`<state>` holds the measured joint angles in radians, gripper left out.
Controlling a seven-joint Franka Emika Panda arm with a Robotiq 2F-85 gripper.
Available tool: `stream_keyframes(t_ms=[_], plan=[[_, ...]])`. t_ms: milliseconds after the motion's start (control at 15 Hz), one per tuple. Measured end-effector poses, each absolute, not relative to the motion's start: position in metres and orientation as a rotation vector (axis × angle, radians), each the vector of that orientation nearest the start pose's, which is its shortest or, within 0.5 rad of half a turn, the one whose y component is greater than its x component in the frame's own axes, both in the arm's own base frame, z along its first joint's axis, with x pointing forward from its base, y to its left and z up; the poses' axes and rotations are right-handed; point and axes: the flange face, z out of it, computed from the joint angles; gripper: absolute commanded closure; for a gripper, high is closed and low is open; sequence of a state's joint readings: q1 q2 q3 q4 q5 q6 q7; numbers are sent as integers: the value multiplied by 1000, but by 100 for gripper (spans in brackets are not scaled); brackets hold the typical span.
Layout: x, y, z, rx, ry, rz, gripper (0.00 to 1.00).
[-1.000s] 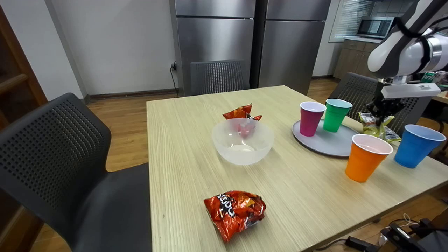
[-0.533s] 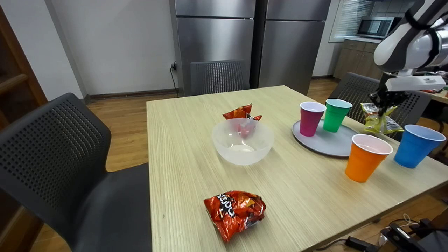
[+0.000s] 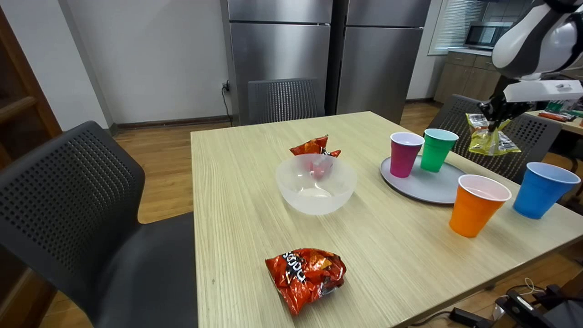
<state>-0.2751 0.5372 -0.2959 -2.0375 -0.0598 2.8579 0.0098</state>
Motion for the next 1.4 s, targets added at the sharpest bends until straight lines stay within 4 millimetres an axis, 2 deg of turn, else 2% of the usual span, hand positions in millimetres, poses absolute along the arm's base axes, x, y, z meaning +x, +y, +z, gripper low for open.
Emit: stream_keyframes(t_ms=[467,733,1067,1400], plan=[[524,-285,268,-3309,658,-623,100],[520,-259,289,-3328,612,-697,100],[525,-216,299,-3363,531,-737,100],[538,-156,298,-3368,437,-774,100]])
